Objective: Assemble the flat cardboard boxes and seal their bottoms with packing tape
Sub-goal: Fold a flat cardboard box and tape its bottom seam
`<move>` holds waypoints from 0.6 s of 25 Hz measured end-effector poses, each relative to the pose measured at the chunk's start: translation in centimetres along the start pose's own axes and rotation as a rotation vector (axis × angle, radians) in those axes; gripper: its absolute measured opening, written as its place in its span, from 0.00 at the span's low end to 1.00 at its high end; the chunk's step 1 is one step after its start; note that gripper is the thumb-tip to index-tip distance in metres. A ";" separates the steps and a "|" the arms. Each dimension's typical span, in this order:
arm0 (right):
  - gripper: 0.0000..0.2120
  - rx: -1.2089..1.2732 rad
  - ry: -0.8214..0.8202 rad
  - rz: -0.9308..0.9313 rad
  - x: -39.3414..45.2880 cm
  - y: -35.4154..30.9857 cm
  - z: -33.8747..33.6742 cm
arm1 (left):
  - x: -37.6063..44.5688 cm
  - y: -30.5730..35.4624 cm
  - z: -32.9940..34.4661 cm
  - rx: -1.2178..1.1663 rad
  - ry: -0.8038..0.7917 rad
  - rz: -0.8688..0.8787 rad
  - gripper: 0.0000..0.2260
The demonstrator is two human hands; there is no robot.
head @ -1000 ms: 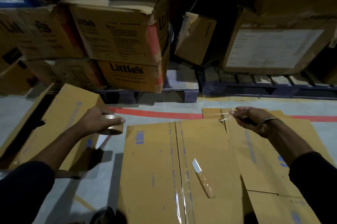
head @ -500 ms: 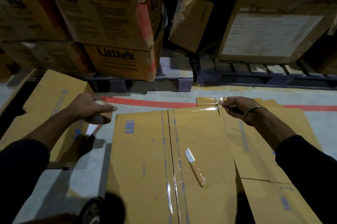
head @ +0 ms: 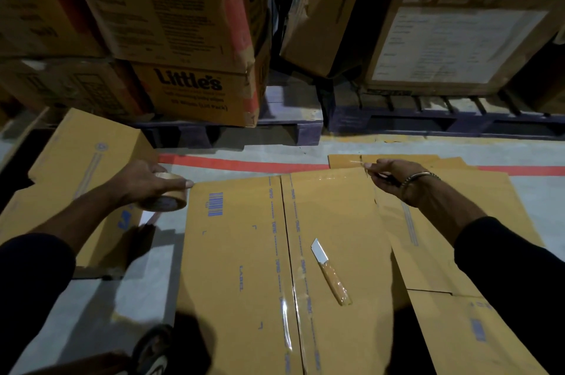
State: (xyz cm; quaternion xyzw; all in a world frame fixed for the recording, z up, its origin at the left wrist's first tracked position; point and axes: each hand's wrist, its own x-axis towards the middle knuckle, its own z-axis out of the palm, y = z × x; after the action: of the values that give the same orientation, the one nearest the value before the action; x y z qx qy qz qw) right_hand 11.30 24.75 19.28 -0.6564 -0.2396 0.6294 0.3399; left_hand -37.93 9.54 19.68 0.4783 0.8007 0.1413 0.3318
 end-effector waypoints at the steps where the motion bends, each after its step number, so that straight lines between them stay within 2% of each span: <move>1: 0.19 0.050 0.003 0.034 0.1 0.3 0.0 | -0.2 0.1 0.3 -0.007 -0.018 0.005 0.24; 5: 0.10 0.118 -0.005 0.091 0.1 1.3 0.5 | -0.4 -0.5 1.3 -0.102 -0.051 -0.019 0.28; 6: 0.08 0.053 0.028 0.057 0.3 1.6 0.9 | -0.3 -0.8 1.4 -0.099 -0.053 -0.016 0.29; 10: 0.17 -0.244 0.074 -0.119 0.8 3.1 1.9 | -0.4 -1.2 1.5 -0.076 -0.068 -0.003 0.38; 11: 0.16 -0.295 0.107 -0.132 0.7 3.4 1.9 | -0.4 -1.2 1.6 -0.069 -0.068 -0.004 0.39; 12: 0.14 -0.355 0.208 -0.171 0.6 3.6 1.8 | -0.6 -1.2 1.5 -0.068 -0.066 -0.006 0.41; 13: 0.12 -0.451 0.330 -0.261 0.3 3.6 1.9 | -0.7 -1.3 1.5 -0.066 -0.062 0.001 0.42; 15: 0.11 -0.662 0.465 -0.615 -0.7 3.6 3.2 | -0.7 -1.5 1.3 -0.069 -0.063 0.002 0.43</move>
State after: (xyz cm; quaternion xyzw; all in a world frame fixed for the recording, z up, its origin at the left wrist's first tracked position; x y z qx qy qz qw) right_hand 7.67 22.36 17.14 -0.7509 -0.5264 0.2276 0.3275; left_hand -37.88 8.09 18.16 0.4716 0.7840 0.1542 0.3729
